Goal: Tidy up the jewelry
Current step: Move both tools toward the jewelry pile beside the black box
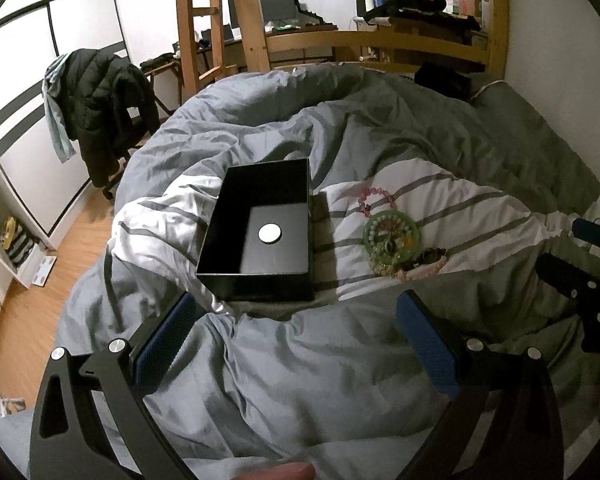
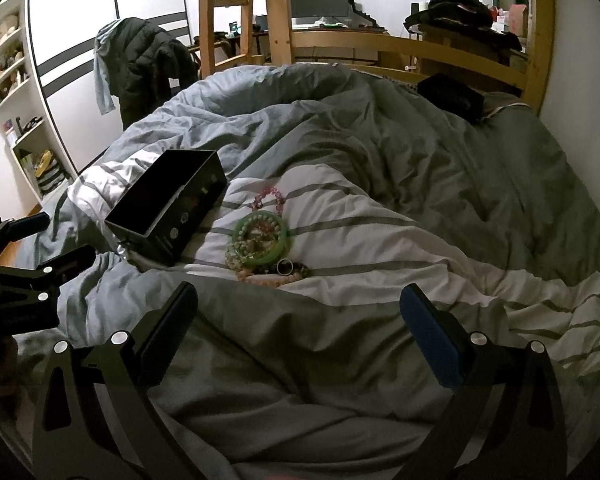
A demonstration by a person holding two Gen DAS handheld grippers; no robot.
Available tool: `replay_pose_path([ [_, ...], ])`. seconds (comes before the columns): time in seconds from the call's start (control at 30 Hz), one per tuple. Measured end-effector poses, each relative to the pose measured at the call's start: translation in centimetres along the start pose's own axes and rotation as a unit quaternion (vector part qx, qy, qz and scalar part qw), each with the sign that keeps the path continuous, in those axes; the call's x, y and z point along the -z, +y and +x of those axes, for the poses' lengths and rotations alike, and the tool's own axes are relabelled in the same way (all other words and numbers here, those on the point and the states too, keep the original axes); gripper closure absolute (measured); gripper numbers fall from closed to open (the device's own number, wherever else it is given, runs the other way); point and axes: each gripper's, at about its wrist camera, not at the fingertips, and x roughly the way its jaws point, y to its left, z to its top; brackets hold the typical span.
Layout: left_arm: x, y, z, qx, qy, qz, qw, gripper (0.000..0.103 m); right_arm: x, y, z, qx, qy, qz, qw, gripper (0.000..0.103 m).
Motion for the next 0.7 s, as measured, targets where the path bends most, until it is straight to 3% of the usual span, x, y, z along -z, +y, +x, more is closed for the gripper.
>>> replay_pose_path([
  [0.7, -1.8, 0.0, 1.1, 0.002, 0.006, -0.004, 1.0000, 0.004, -0.2, -0.2, 0.3, 0.001, 0.003, 0.001, 1.000, 0.003],
])
